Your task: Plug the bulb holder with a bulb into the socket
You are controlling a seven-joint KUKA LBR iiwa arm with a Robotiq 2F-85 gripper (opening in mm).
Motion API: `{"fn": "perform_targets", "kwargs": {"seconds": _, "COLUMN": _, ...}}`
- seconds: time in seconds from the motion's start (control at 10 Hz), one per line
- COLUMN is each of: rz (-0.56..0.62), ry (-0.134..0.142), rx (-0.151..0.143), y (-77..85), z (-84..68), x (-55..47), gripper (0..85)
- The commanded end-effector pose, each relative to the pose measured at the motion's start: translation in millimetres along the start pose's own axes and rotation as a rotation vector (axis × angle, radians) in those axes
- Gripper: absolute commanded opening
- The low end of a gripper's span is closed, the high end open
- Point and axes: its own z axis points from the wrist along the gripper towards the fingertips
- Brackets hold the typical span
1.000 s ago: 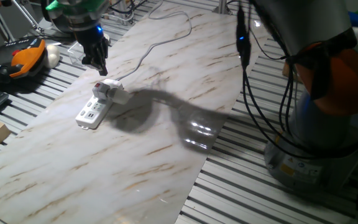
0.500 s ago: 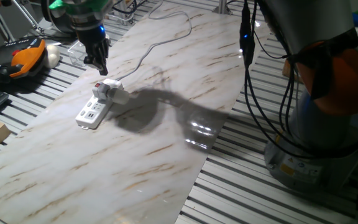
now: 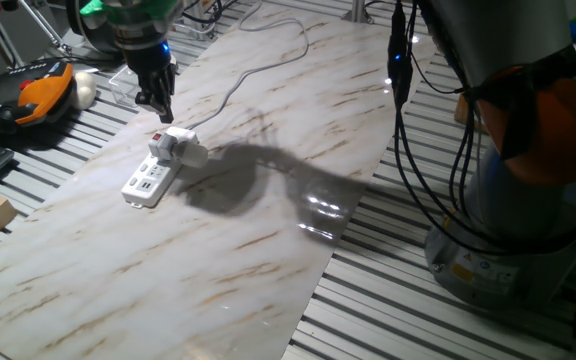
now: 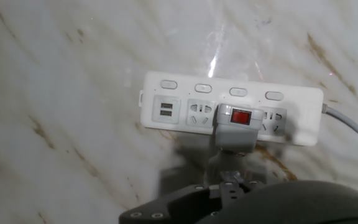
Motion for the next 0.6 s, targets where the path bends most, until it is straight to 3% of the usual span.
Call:
{"fn": "perform_targets", "kwargs": {"seconds": 0.0, "rz": 0.003, "ry": 0.000, "rx": 0.000, "y": 0.3, "z": -0.2, "x": 0.1, "gripper": 0.0}}
{"fn": "perform_targets", "kwargs": {"seconds": 0.5, "rz": 0.011, "ry": -0.002, "rx": 0.004, "y": 2.1, "z": 0.6, "x": 1.0, "gripper": 0.0}}
